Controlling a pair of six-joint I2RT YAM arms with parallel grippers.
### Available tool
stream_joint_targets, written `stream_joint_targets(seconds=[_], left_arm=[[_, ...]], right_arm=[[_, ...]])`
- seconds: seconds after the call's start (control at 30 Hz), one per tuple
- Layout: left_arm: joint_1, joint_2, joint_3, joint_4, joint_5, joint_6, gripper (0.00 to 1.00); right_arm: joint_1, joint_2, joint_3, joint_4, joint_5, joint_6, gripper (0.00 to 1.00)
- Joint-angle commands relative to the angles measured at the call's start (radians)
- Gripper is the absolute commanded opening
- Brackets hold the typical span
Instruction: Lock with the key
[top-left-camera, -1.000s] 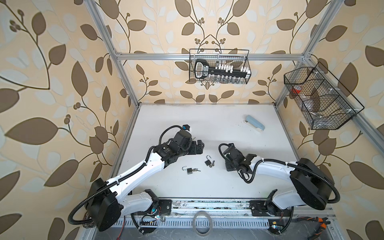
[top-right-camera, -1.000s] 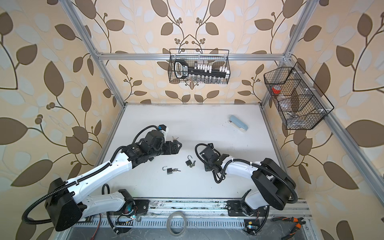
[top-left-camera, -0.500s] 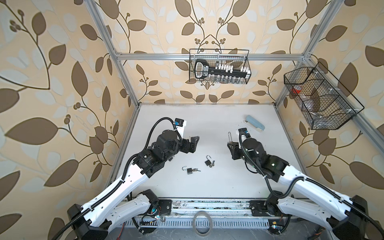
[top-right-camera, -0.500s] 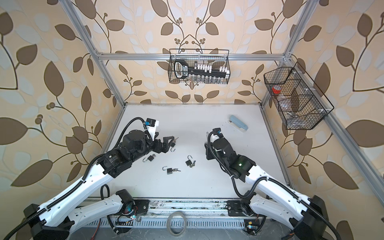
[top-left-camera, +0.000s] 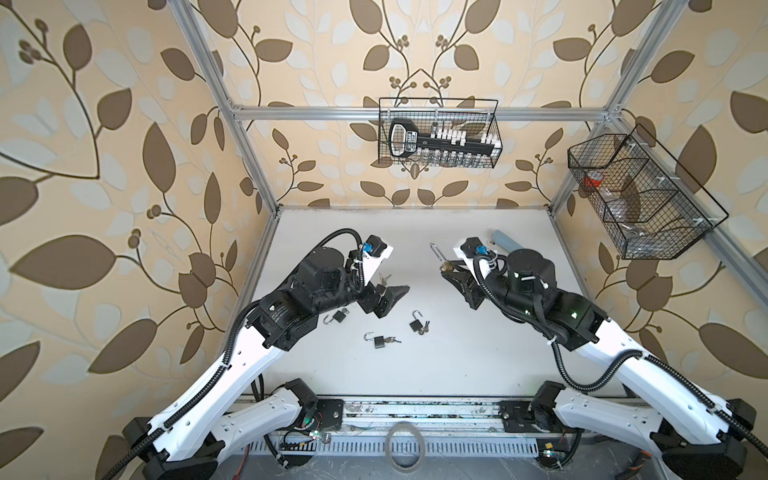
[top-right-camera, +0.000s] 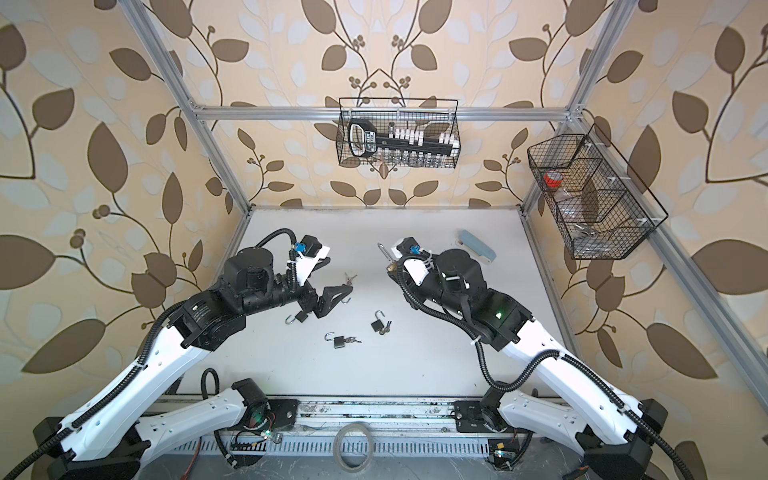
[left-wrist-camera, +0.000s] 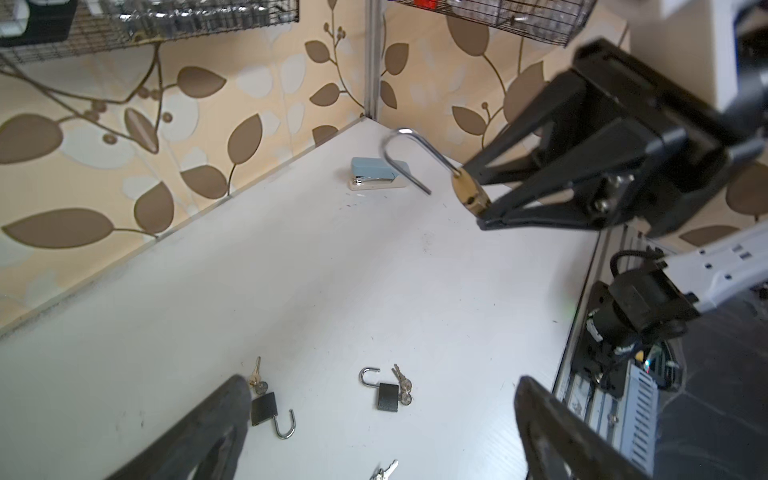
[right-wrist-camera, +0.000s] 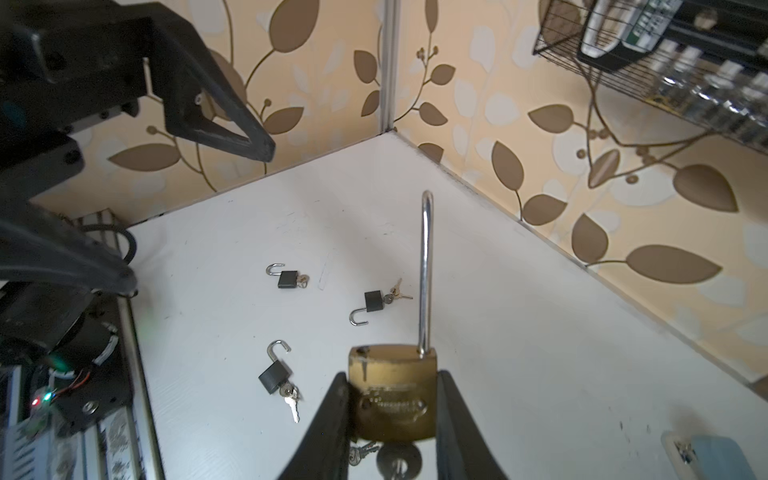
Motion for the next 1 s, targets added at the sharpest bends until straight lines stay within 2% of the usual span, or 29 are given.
stream_joint_targets(seconds=[0.0,0.13,0.17,0.27,0.37,0.43,0.6,0.77,0.97], left_arm=[[0.006,-0.092,-0.035,0.091,0.082,0.192,0.98],[0.007,-0.086,-0.007,0.131,0.009,0.226,0.98],[0.013,-0.079,0.003,0.128,0.036,0.219,0.98],[0.068,-0.034,0.036,0.094,0.215,0.212,0.99],[0.088,-0.010,0.033,0.110,0.314,0.220,0.99],[0.088,-0.005,0.031,0.126,0.357,0.213,0.99],[0.089,0.032,0.056,0.134,0.424,0.194,0.89],[0.088,0.069,0.089,0.090,0.453,0.209,0.78],[0.088,0.063,0.095,0.082,0.446,0.217,0.65]], right_arm=[[0.003,0.044,0.122,-0.119,-0.150,-0.156,0.00],[0.008,0.063,0.153,-0.152,-0.123,-0.252,0.00],[0.013,0.058,0.143,-0.151,-0.100,-0.291,0.00],[0.048,0.043,0.117,-0.125,0.028,-0.401,0.00],[0.051,0.058,0.156,-0.172,0.050,-0.472,0.00],[0.051,0.060,0.176,-0.196,0.010,-0.517,0.00],[0.051,0.049,0.178,-0.223,-0.103,-0.653,0.00],[0.051,0.105,0.272,-0.301,-0.208,-0.639,0.00],[0.051,0.118,0.278,-0.327,-0.235,-0.630,0.00]])
